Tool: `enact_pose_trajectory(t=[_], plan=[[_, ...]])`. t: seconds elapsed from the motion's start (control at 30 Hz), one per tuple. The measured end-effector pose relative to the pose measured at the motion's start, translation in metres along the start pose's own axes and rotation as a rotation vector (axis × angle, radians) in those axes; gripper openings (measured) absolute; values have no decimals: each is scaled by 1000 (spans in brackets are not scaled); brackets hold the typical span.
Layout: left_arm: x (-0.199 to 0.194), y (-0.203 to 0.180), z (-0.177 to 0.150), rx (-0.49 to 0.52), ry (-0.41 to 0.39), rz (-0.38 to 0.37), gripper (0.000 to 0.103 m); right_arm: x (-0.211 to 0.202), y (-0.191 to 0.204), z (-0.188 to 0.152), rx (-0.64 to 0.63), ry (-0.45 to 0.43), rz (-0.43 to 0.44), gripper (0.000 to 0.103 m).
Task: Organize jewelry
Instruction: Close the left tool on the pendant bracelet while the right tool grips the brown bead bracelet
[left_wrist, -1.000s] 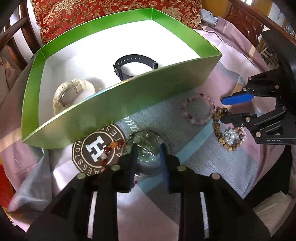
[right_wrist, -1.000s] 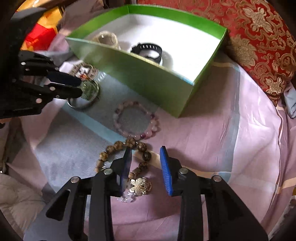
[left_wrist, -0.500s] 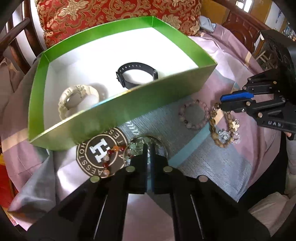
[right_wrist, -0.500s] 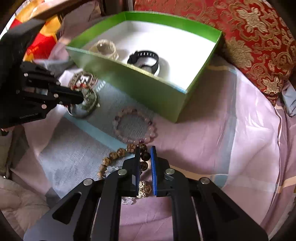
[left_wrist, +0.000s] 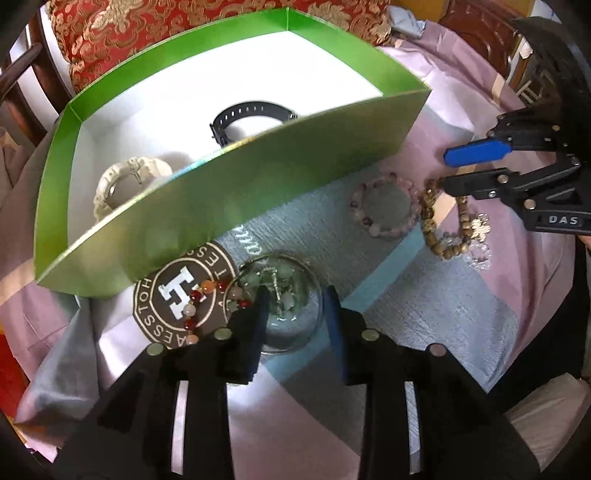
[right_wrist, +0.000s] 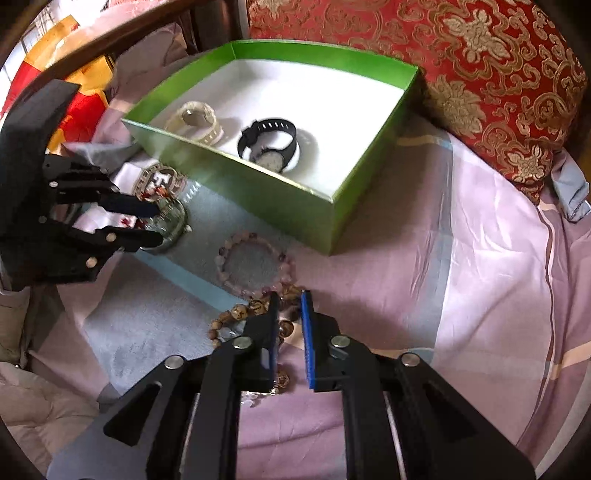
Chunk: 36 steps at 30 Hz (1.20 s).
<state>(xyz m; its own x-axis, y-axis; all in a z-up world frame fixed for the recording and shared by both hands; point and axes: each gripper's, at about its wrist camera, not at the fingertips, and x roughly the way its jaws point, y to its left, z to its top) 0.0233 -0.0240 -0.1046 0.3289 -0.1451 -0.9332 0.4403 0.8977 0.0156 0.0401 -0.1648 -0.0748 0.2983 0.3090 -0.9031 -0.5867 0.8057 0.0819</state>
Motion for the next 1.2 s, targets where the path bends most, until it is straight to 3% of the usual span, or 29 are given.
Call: enact_pose_trajectory(t=[0.03,0.17,0.23,0.47,0.57,0.87,0.97,1.03,1.07,1.1,1.2], plan=[[1,-1,0,-2,0,-2,31,1,-1,-1,0,4,-8,29],[5,-2,2,-8,10,2,28,3,0,-2,-10,15,-21,29],[7,-1,4,-12,12,-10,18,7,1,-3,-15,28,-28,29],[-1,2,3,-12,-9,-14,21,11,3,-2,-11,37,-32,29],[-10,8,-2,-16,-24,-18,31,12,2,-2,-10,40,-32,29],[-6,13,-3,-33,4,-13,30,20,3,-3,-21,69,-42,29],[-5,13,-1,-29,5,-12,27,21,8,-2,-40,69,-46,29],[-6,11,1,-22,0,-26,12,22,13,-2,-58,67,-57,29],[-7,10,1,-21,-1,-24,12,22,14,-2,-60,66,-55,29],[-7,10,1,-20,-3,-21,12,22,15,-2,-61,66,-52,28],[-7,9,2,-25,-2,-23,12,21,17,-2,-64,59,-35,11]])
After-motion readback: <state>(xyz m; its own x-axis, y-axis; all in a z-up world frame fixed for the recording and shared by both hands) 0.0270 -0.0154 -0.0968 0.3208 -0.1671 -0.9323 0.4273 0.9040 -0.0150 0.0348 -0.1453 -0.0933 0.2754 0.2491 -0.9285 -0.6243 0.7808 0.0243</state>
